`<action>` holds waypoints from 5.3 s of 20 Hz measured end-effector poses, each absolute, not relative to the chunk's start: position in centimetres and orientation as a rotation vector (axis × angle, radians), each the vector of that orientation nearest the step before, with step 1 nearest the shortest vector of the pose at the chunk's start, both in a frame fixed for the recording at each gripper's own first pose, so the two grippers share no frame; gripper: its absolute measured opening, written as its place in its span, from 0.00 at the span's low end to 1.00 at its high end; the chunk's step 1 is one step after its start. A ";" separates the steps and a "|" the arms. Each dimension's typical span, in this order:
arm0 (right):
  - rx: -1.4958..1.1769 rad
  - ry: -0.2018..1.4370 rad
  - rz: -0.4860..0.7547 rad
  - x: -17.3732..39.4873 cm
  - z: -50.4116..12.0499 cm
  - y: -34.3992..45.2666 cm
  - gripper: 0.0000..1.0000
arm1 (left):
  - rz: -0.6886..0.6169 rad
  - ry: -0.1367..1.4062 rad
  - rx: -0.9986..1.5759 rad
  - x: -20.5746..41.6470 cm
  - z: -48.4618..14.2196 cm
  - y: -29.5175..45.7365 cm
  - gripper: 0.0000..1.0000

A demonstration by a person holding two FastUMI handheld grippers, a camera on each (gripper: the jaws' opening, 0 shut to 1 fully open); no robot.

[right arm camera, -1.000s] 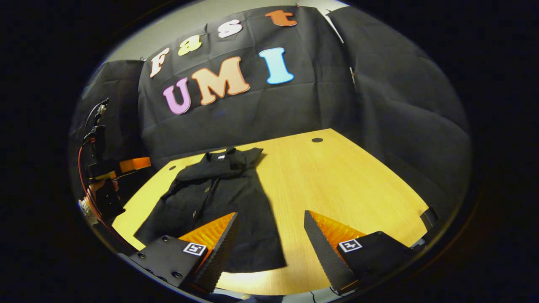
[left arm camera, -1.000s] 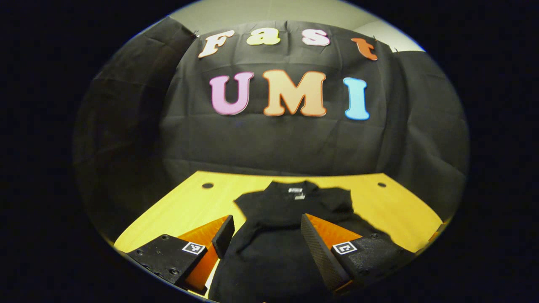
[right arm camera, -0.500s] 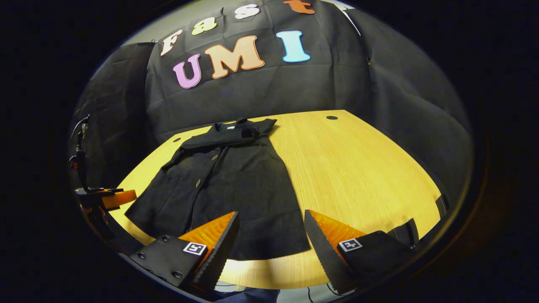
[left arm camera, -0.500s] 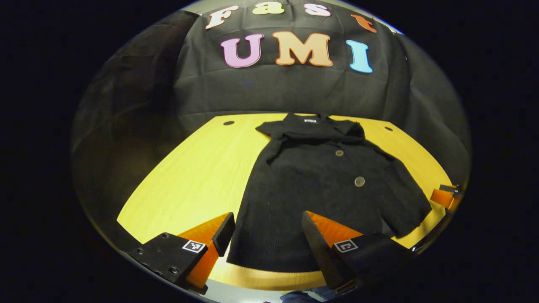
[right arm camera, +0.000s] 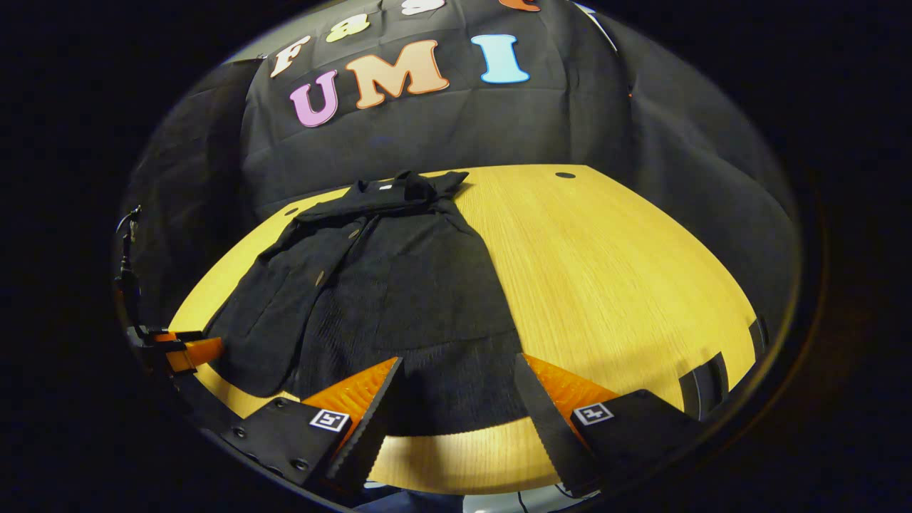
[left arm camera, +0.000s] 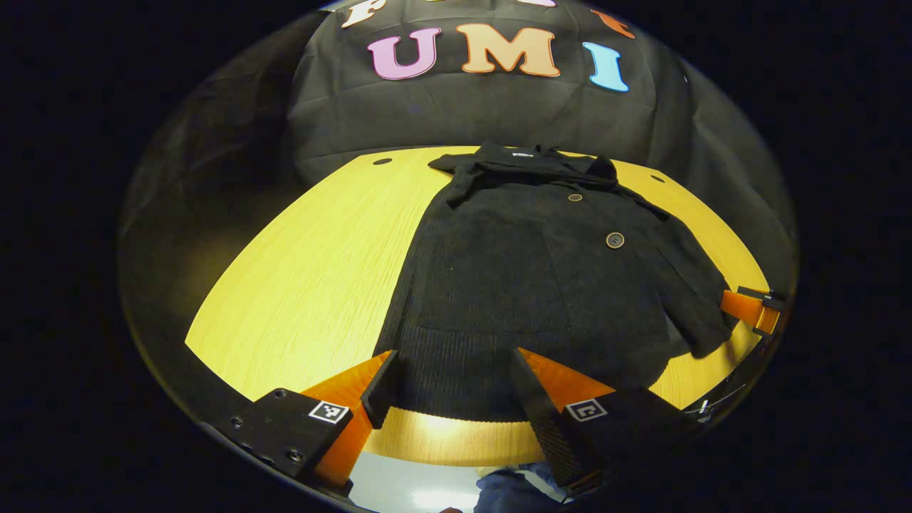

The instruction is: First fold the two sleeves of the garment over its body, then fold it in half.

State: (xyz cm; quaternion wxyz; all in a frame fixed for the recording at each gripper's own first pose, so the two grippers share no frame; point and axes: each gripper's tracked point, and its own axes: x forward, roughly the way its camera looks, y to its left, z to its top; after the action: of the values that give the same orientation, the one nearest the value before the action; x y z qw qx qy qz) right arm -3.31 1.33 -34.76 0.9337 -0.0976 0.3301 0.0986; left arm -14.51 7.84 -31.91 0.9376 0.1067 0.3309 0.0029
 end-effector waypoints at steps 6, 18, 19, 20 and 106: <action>-0.250 0.674 0.186 -3.5 -35.3 1.5 0.98 | 0.006 0.664 0.186 -14.6 -32.3 7.7 0.95; -0.206 0.719 0.212 -4.4 -35.9 4.2 0.30 | -0.141 0.665 0.254 -14.6 -32.9 4.5 0.37; -0.207 0.734 0.225 -4.4 -36.0 4.3 0.30 | -0.141 0.660 0.255 -14.6 -32.9 4.3 0.31; -0.193 0.748 0.253 -4.4 -36.0 4.6 0.30 | -0.140 0.652 0.257 -14.6 -32.9 4.1 0.14; -0.100 0.376 0.314 35.7 -15.3 20.0 0.98 | 0.098 0.267 -0.008 27.0 -13.2 6.7 0.95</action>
State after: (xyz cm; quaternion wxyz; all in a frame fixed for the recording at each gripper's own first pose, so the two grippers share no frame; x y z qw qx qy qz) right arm 35.74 19.97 -15.30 0.9689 -0.0494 0.1860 0.1555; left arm 26.95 6.65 -13.17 0.9899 -0.0038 0.1331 0.0487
